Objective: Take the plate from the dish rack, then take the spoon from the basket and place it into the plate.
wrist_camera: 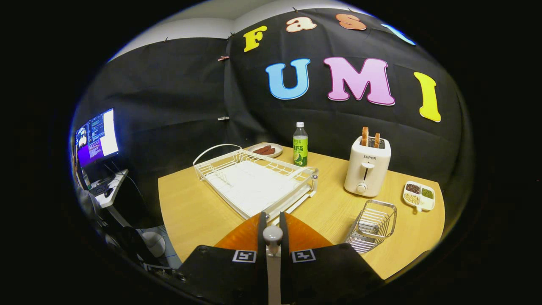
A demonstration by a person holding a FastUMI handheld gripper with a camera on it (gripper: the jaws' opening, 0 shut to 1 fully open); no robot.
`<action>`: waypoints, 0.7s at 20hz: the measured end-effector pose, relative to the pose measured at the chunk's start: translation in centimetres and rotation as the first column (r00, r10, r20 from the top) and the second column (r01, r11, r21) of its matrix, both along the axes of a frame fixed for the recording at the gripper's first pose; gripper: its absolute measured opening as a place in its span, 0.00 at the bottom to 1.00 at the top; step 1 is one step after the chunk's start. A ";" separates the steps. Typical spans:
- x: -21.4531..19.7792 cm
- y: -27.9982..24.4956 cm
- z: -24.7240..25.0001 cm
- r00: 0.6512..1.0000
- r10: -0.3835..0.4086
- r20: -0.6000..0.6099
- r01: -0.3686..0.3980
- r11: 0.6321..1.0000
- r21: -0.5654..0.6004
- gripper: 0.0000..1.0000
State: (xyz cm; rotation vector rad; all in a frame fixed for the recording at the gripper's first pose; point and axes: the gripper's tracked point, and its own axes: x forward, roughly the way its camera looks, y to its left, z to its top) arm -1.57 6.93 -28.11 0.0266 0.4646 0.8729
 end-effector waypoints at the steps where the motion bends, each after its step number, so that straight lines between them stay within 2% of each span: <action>1: -0.4 -0.2 -0.5 1.000 0.000 -0.021 -0.001 1.000 -0.003 0.15; 8: -1.5 -2.3 -1.2 0.997 -0.026 -0.073 0.026 1.000 0.005 0.16; 14: -2.3 -3.8 -3.8 0.989 -0.031 -0.141 0.025 0.999 -0.044 0.18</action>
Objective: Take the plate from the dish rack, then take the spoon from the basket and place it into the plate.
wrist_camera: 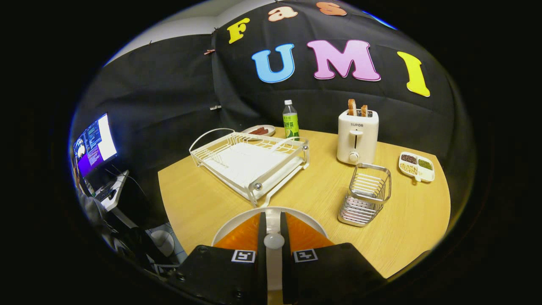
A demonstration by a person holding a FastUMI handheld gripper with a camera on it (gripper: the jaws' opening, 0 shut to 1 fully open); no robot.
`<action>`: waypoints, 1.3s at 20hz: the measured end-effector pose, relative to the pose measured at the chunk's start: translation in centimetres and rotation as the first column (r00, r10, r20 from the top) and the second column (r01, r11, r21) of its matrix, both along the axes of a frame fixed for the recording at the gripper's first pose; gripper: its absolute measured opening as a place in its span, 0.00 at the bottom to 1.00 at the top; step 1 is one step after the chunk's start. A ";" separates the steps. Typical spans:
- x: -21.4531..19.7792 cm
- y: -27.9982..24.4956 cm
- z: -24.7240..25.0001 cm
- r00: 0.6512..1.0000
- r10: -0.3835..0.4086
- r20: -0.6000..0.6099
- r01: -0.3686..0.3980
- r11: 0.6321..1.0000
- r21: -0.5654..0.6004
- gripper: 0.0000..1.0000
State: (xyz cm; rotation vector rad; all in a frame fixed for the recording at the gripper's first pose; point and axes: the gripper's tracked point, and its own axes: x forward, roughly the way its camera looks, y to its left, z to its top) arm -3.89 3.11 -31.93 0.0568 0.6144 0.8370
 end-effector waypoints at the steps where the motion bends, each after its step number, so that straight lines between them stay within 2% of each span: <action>1: 0.2 0.0 0.0 1.000 -0.005 -0.006 0.005 1.000 0.002 0.18; 4: 0.1 0.6 0.0 0.998 -0.010 -0.060 0.010 1.000 0.012 0.20; 7: 0.9 0.4 1.3 0.997 -0.045 -0.056 0.046 0.999 0.013 0.87; 8: 1.1 0.0 2.4 0.997 -0.058 -0.043 0.059 0.998 0.022 0.95; 9: 1.6 -0.3 3.5 0.997 -0.076 -0.027 0.076 0.997 0.022 0.99; 13: 4.1 -2.2 8.5 0.983 -0.173 0.066 0.173 0.985 0.011 0.99; 16: 5.3 -3.9 12.9 0.951 -0.281 0.126 0.281 0.960 0.022 0.99; 19: 6.2 -5.7 16.8 0.894 -0.410 0.179 0.412 0.911 0.026 0.98; 22: 6.7 -7.7 21.2 0.804 -0.538 0.255 0.548 0.836 0.037 0.99; 26: 5.0 -8.7 25.1 0.705 -0.640 0.306 0.653 0.754 0.072 0.98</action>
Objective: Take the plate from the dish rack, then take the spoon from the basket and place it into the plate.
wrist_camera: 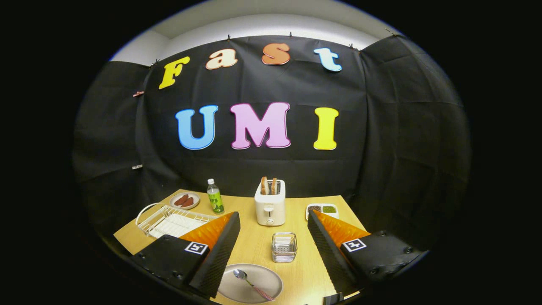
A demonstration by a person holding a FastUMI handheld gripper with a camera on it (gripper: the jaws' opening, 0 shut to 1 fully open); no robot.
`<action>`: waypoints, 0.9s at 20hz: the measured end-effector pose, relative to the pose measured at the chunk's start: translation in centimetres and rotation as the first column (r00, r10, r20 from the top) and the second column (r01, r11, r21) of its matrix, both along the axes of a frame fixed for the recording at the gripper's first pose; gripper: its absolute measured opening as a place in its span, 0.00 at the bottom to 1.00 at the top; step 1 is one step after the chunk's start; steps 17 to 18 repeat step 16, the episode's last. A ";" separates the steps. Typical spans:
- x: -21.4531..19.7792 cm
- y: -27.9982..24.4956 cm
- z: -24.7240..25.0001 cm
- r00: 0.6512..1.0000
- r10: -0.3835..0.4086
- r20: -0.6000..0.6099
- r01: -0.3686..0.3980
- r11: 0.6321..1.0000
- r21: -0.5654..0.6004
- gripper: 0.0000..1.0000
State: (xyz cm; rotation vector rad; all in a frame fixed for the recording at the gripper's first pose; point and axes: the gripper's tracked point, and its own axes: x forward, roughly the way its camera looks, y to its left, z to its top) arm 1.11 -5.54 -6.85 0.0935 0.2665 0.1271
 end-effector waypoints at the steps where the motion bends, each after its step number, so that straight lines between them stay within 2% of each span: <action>1: -0.5 -0.1 0.8 0.999 -0.028 0.015 0.028 1.000 0.000 0.98; 4: -2.1 -0.1 2.6 0.994 -0.101 0.049 0.101 0.995 0.009 0.99; 10: -3.2 1.1 3.5 0.984 -0.175 0.038 0.173 0.984 0.048 0.99; 18: -1.2 2.0 2.0 0.987 -0.159 -0.006 0.159 0.983 0.094 0.99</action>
